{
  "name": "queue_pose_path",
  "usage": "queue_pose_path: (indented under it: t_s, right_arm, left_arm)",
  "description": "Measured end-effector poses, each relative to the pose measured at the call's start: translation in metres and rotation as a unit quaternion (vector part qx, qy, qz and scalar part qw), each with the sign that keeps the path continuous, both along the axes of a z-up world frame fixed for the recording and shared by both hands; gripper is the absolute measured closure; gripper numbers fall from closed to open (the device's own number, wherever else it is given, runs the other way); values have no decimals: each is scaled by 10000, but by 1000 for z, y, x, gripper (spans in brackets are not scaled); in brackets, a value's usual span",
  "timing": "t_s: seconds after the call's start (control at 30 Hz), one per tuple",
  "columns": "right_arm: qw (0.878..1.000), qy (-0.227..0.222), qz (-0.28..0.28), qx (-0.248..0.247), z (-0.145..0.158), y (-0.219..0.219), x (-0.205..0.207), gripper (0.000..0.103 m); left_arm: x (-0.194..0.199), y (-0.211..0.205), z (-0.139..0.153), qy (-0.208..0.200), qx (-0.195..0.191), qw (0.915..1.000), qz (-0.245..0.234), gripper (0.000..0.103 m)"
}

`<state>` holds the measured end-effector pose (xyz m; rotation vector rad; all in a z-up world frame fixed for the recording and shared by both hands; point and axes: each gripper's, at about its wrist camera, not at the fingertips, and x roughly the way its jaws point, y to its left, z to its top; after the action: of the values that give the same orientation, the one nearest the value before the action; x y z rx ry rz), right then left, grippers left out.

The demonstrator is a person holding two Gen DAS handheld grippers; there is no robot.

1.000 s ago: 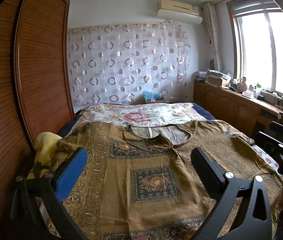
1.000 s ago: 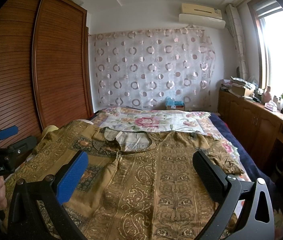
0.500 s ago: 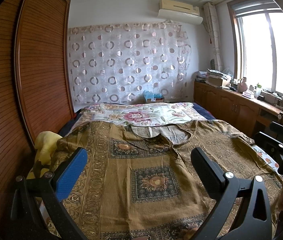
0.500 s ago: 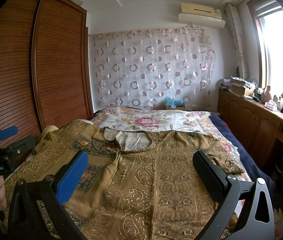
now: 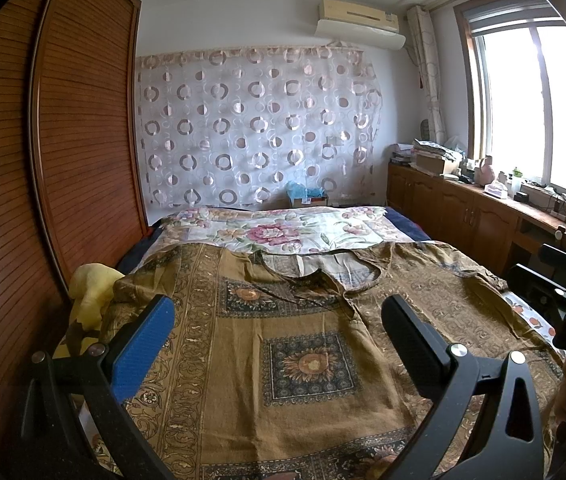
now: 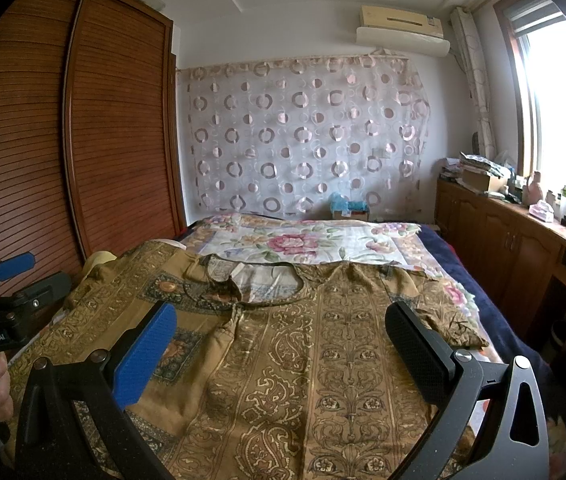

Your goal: Fold small clothes

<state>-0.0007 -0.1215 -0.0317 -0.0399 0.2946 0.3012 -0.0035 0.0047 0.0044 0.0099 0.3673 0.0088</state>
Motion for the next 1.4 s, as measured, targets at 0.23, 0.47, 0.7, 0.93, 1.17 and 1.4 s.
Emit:
queue_pose_path:
  t_s: [0.23,0.47,0.7,0.93,1.17,1.4]
  right_arm:
    - [10000,-3,-5,15,0,-1,0,0]
    - [10000,7,-13,17,1,-1,-1,0]
    - [10000,17,-3,25,0,-3,-1,0]
    - [10000,35,-17,32,0,-5,-2,0]
    - [9999,57,92,29,-1,0,2,0]
    - [9990,123,424,-100,-4,16,15,0]
  left_arm:
    - [-2,1,4,-9,-4,10000,17,0]
    - [-2,1,5,-11,-2,10000,23,0]
    - [-4,1,5,-4,-14,10000,29,0]
    - [-7,3,8,17,-34,10000,49,0]
    - [-4,9,3,80,-22,9999,104,0]
    - [12,33,-17,288,-10,9993,256,0]
